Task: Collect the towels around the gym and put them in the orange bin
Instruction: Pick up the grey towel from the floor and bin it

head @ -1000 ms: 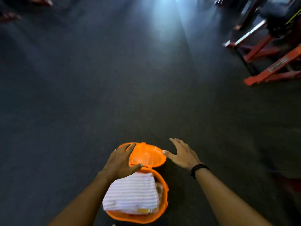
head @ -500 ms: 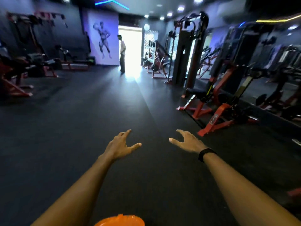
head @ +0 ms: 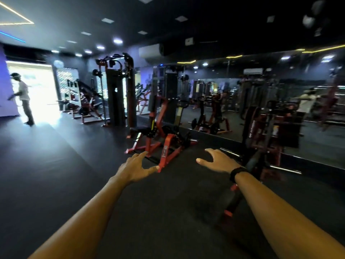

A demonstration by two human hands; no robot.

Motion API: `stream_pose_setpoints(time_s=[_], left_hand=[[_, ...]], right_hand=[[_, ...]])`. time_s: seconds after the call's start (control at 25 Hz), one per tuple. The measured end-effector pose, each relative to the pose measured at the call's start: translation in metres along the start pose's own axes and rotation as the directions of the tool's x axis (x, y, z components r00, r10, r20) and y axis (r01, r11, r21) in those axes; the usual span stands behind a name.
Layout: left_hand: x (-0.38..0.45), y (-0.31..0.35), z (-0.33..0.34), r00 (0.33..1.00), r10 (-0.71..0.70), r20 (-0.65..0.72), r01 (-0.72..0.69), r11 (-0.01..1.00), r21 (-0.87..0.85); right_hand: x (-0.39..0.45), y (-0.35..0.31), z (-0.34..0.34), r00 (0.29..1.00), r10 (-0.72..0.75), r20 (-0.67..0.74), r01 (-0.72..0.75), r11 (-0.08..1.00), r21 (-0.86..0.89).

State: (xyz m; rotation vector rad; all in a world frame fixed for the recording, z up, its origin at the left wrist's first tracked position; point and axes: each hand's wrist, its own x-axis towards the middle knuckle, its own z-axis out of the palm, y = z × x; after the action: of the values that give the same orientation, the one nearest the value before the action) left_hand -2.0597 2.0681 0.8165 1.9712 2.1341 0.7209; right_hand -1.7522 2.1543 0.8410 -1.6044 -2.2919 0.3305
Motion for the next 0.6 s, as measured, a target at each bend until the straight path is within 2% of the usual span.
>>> stream_pose_setpoints(time_s=[0.16,0.32,0.6], left_hand=[[0.006,0.08,0.02,0.974,0.21,0.088,-0.199,0.973,-0.119],[-0.014,0.183,0.063,0.921,0.356,0.158,-0.314,0.919,-0.239],[-0.098,0.404,0.141,0.695,0.662,0.28,-0.544,0.739,-0.397]], right_hand=[[-0.097,0.06,-0.058,0.976,0.18,-0.123,-0.167,0.98,0.107],[-0.202,0.122,-0.113,0.905,0.359,-0.227,-0.322,0.929,0.185],[-0.419,0.233,-0.188,0.681,0.631,-0.371,-0.586,0.774,0.24]])
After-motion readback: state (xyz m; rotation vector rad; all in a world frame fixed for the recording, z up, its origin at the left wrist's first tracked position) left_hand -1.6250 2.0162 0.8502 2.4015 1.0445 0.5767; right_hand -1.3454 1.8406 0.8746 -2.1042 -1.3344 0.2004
